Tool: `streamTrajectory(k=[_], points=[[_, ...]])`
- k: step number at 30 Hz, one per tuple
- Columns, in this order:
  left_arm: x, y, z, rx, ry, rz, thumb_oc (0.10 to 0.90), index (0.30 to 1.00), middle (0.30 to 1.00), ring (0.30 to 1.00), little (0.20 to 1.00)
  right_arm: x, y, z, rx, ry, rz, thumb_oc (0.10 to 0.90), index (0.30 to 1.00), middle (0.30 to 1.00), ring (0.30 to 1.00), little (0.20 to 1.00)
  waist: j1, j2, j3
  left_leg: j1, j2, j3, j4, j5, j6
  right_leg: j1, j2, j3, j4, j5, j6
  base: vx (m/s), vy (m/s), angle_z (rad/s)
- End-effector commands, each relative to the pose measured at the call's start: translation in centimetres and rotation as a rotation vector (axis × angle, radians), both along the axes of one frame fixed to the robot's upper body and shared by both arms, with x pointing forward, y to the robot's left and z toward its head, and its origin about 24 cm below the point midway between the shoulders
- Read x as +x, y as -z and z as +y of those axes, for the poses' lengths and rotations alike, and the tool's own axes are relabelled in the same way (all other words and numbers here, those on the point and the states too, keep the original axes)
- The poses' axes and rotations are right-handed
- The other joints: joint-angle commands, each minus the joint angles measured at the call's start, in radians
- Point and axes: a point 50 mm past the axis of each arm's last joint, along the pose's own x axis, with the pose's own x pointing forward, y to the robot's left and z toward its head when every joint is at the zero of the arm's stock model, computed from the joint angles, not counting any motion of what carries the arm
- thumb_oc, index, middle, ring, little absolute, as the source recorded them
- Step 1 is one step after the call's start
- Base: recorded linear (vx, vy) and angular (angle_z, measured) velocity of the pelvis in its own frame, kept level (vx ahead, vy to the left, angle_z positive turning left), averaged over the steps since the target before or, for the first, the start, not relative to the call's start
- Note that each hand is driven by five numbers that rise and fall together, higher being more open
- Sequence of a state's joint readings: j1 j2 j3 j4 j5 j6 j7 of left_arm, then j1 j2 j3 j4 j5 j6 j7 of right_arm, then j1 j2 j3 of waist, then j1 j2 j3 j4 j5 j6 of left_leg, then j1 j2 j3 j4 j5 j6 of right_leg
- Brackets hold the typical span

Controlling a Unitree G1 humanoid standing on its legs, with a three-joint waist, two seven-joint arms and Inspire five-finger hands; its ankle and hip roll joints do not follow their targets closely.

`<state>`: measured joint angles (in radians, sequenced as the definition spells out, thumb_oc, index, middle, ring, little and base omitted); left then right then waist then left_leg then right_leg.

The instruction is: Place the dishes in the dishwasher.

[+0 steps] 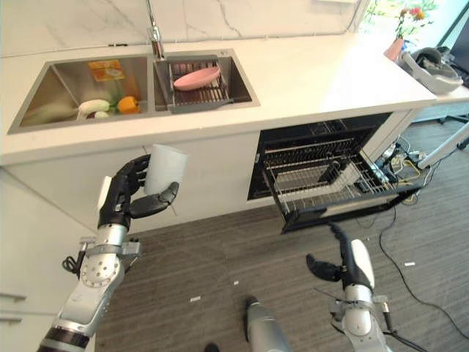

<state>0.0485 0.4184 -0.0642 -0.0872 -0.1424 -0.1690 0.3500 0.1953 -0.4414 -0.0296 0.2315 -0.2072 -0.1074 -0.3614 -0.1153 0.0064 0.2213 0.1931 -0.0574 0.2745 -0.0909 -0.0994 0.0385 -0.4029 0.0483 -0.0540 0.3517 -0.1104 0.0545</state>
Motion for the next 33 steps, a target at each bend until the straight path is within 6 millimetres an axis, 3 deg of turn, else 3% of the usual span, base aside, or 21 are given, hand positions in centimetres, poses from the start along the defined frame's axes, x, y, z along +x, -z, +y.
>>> streamTrajectory(k=[1,2,4,5,6,7,8,9,10,11,12,13,14,15,18,21,26,32,33], points=[[0.3,-4.8,-0.4,-0.015,-0.009,-0.278,0.400,0.300,0.300,0.300,0.300,1.2,-5.4,-2.4,-0.187,0.032,-0.243,0.800,0.900,0.900,0.900,0.900,0.006,-0.021,0.002,-0.102,0.082,-0.071,0.052,0.041,-0.073,0.315,-0.013,0.085,-0.221,0.017,0.052,0.07,-0.131,-0.09],[0.4,-4.8,-0.5,-0.022,-0.009,-0.283,0.400,0.300,0.300,0.300,0.300,0.8,-6.0,-3.2,-0.219,0.058,-0.260,0.800,0.900,0.900,0.900,0.900,0.005,-0.030,-0.006,-0.107,0.081,-0.082,0.058,0.037,-0.077,0.337,-0.003,0.123,-0.253,0.019,0.043,0.16,-0.179,-0.38],[0.5,-5.0,-0.5,-0.029,-0.005,-0.290,0.400,0.300,0.300,0.300,0.300,0.8,-7.1,-3.4,-0.244,0.068,-0.306,0.800,0.900,0.900,0.900,0.900,0.009,-0.033,-0.015,-0.109,0.079,-0.095,0.071,0.024,-0.080,0.356,-0.003,0.131,-0.288,0.028,0.039,0.12,-0.121,-0.29],[0.3,-5.0,-0.4,-0.053,-0.010,-0.299,0.400,0.300,0.300,0.300,0.300,1.1,-8.5,-3.2,-0.259,0.052,-0.367,0.800,0.900,0.900,0.900,0.900,0.012,-0.040,-0.018,-0.114,0.082,-0.101,0.113,0.005,-0.087,0.374,-0.007,0.120,-0.315,0.040,0.032,0.19,-0.227,-0.34],[0.5,-4.9,-0.7,-0.084,0.003,-0.291,0.400,0.300,0.300,0.300,0.300,1.2,-9.6,-3.0,-0.223,0.046,-0.434,0.800,0.900,0.900,0.900,0.900,0.008,-0.053,-0.007,-0.146,0.116,-0.093,0.284,0.003,-0.097,0.408,-0.013,0.127,-0.334,0.041,0.020,0.19,-0.227,-0.34],[0.5,-4.9,-0.7,-0.084,0.003,-0.291,0.400,0.300,0.300,0.300,0.300,1.2,-9.6,-3.0,-0.223,0.046,-0.434,0.800,0.900,0.900,0.900,0.900,0.008,-0.053,-0.007,-0.146,0.116,-0.093,0.284,0.003,-0.097,0.408,-0.013,0.127,-0.334,0.041,0.020,0.19,-0.328,-0.30],[0.8,-5.0,-1.1,-0.098,0.019,-0.295,0.400,0.300,0.300,0.300,0.300,1.0,-10.1,-3.1,-0.215,0.035,-0.453,0.800,0.900,0.900,0.900,0.900,0.025,-0.077,0.030,-0.252,0.137,-0.113,0.542,0.052,-0.104,0.456,-0.021,0.134,-0.350,0.037,-0.004,0.07,-0.223,0.06],[1.1,-5.3,-1.4,-0.097,0.026,-0.306,0.400,0.300,0.300,0.300,0.300,1.4,-10.4,-3.0,-0.214,0.019,-0.463,0.800,0.900,0.900,0.900,0.900,0.046,-0.081,0.050,-0.308,0.103,-0.175,0.619,0.047,-0.095,0.463,-0.016,0.152,-0.352,0.034,-0.017,0.07,-0.223,0.06],[1.1,-5.3,-1.4,-0.097,0.026,-0.306,0.400,0.300,0.300,0.300,0.300,1.4,-10.4,-3.0,-0.214,0.019,-0.463,0.800,0.900,0.900,0.900,0.900,0.046,-0.081,0.050,-0.308,0.103,-0.175,0.619,0.047,-0.095,0.463,-0.016,0.152,-0.352,0.034,-0.017,-0.02,-0.054,0.21],[1.2,-5.3,-1.4,-0.101,0.024,-0.304,0.400,0.300,0.300,0.300,0.300,1.8,-10.8,-2.7,-0.213,0.004,-0.473,0.800,0.900,0.900,0.900,0.900,0.053,-0.084,0.056,-0.338,0.071,-0.212,0.630,0.037,-0.081,0.474,-0.017,0.173,-0.362,0.031,-0.020,0.09,0.059,-0.25],[1.1,-5.3,-1.5,-0.115,0.018,-0.310,0.400,0.300,0.300,0.300,0.300,2.5,-11.2,-2.4,-0.210,-0.028,-0.477,0.800,0.900,0.900,0.900,0.900,0.081,-0.078,0.059,-0.376,-0.002,-0.298,0.567,-0.009,-0.072,0.502,-0.020,0.228,-0.367,0.016,-0.013,0.09,0.090,-0.82],[1.1,-5.6,-1.4,-0.118,0.012,-0.326,0.400,0.300,0.300,0.300,0.300,2.9,-11.6,-2.1,-0.201,-0.048,-0.495,0.800,0.900,0.900,0.900,0.900,0.095,-0.076,0.057,-0.380,-0.027,-0.344,0.471,-0.003,-0.077,0.498,-0.018,0.269,-0.365,0.024,-0.001,0.20,0.129,-1.24],[0.9,-5.5,-1.4,-0.124,0.007,-0.325,0.400,0.300,0.300,0.300,0.300,3.0,-11.9,-2.2,-0.203,-0.038,-0.517,0.800,0.900,0.900,0.900,0.900,0.099,-0.065,0.041,-0.347,-0.014,-0.347,0.369,-0.005,-0.078,0.499,-0.016,0.279,-0.358,0.013,0.007,0.09,0.085,-1.44],[0.8,-5.7,-1.6,-0.120,0.019,-0.338,0.400,0.300,0.300,0.300,0.300,3.0,-11.9,-1.9,-0.188,-0.058,-0.520,0.800,0.900,0.900,0.900,0.900,0.097,-0.067,0.040,-0.327,-0.016,-0.368,0.384,0.004,-0.084,0.488,-0.017,0.300,-0.355,0.013,0.013,0.11,0.086,-1.68],[0.9,-6.5,-1.9,-0.093,0.039,-0.375,0.400,0.300,0.300,0.300,0.300,2.6,-12.5,-1.6,-0.175,-0.082,-0.545,0.800,0.900,0.900,0.900,0.900,0.090,-0.063,0.028,-0.300,0.001,-0.362,0.327,-0.015,-0.085,0.484,-0.020,0.315,-0.362,0.012,0.016,0.05,0.099,-1.05],[1.2,-7.7,-2.7,-0.062,0.072,-0.430,0.400,0.300,0.300,0.300,0.300,2.2,-12.5,-1.4,-0.070,-0.071,-0.595,0.800,0.900,0.900,0.900,0.900,0.049,-0.047,0.000,-0.199,0.016,-0.324,0.152,-0.001,-0.061,0.457,-0.018,0.341,-0.368,0.039,0.040,0.08,0.273,-0.45],[1.1,-9.0,-3.1,-0.009,0.104,-0.480,0.400,0.300,0.300,0.300,0.300,2.3,-13.2,-0.8,-0.015,-0.096,-0.646,0.800,0.900,0.900,0.900,0.900,0.037,-0.061,0.004,-0.187,0.018,-0.273,0.073,0.022,-0.052,0.409,-0.011,0.375,-0.376,0.067,0.066,-0.04,0.129,-0.54],[0.7,-11.3,-3.2,0.118,0.134,-0.568,0.400,0.300,0.300,0.300,0.300,3.1,-14.5,0.4,0.012,-0.166,-0.708,0.800,0.900,0.900,0.900,0.900,0.033,-0.133,0.003,-0.258,0.037,-0.216,0.031,0.045,-0.038,0.281,0.035,0.414,-0.399,0.156,0.121,-0.11,0.038,-0.37],[0.7,-11.3,-3.2,0.118,0.134,-0.568,0.400,0.300,0.300,0.300,0.300,3.1,-14.5,0.4,0.012,-0.166,-0.708,0.800,0.900,0.900,0.900,0.900,0.033,-0.133,0.003,-0.258,0.037,-0.216,0.031,0.045,-0.038,0.281,0.035,0.414,-0.399,0.156,0.121,-0.11,-0.042,-0.11]])
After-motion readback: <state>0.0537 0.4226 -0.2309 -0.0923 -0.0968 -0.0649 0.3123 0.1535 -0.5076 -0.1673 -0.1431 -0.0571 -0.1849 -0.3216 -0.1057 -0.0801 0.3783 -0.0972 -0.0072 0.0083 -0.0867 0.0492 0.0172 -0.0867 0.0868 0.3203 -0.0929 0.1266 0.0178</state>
